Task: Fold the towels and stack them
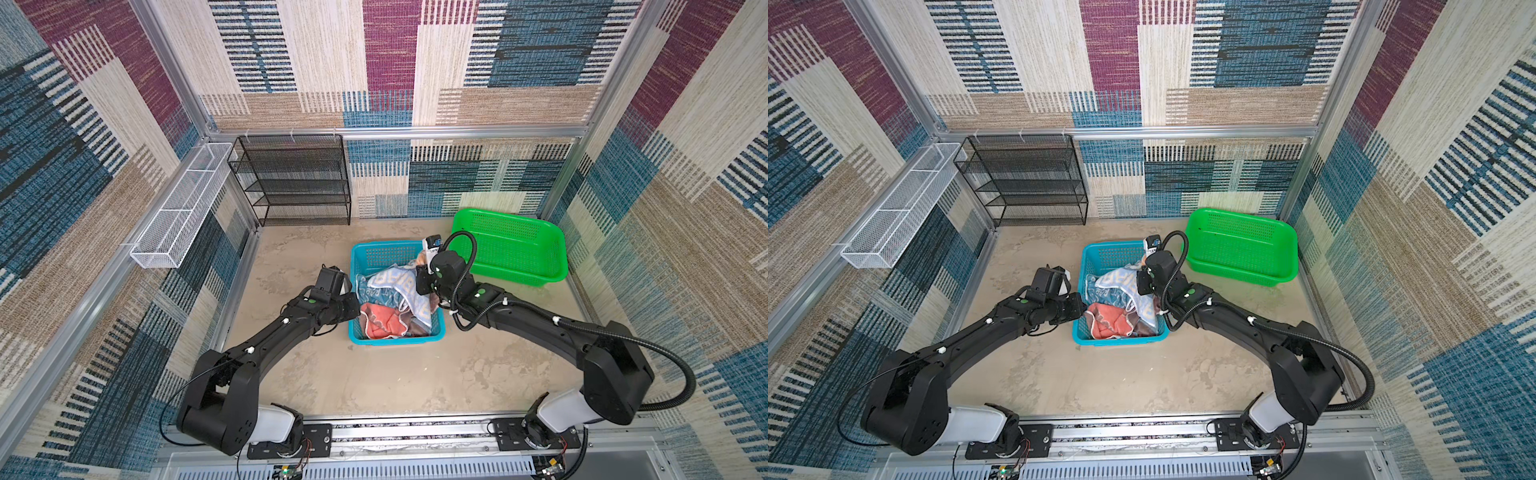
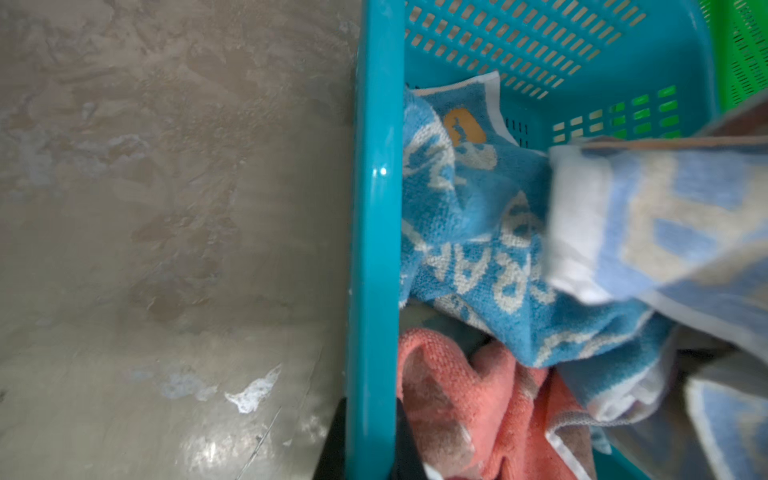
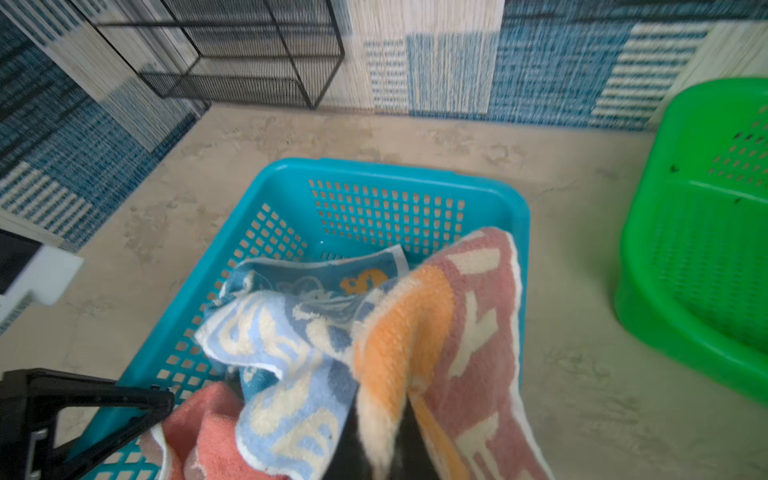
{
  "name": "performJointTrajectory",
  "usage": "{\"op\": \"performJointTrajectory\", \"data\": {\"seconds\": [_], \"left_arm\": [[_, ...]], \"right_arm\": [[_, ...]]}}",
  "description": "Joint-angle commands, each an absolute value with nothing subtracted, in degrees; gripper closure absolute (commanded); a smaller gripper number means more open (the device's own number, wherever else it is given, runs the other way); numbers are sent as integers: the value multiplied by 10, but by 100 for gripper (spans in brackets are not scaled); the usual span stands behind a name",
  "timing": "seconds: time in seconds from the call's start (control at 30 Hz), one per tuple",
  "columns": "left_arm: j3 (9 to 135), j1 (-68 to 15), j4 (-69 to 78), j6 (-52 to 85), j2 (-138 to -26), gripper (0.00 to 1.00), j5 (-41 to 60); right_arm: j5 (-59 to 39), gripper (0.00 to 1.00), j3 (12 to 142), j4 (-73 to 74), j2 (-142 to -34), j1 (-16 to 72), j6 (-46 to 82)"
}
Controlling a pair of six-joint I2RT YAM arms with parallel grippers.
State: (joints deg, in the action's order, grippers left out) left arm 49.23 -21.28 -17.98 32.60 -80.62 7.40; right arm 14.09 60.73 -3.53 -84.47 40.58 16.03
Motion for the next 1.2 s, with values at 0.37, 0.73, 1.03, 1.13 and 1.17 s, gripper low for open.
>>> {"op": "performJointTrajectory", "data": {"seconds": [0.37,0.73,1.03,1.13,1.17], "left_arm": [[661,-106,-372,184,-894,100,-149],[787,13,-422,143,-1033,100,-208],[837,65,-446,127,-1072,100,-261],[833,78,-446,129,-1063,100,-284],[831,83,-445,127,-1061,100,-288]], "right_arm": [[285,100,598,-32,-719,385,78],[229,100,565,-30,-709,369,53],[119,100,549,-3,-736,369,40],[100,100,548,6,-746,369,40],[99,100,549,8,-748,369,40]]}}
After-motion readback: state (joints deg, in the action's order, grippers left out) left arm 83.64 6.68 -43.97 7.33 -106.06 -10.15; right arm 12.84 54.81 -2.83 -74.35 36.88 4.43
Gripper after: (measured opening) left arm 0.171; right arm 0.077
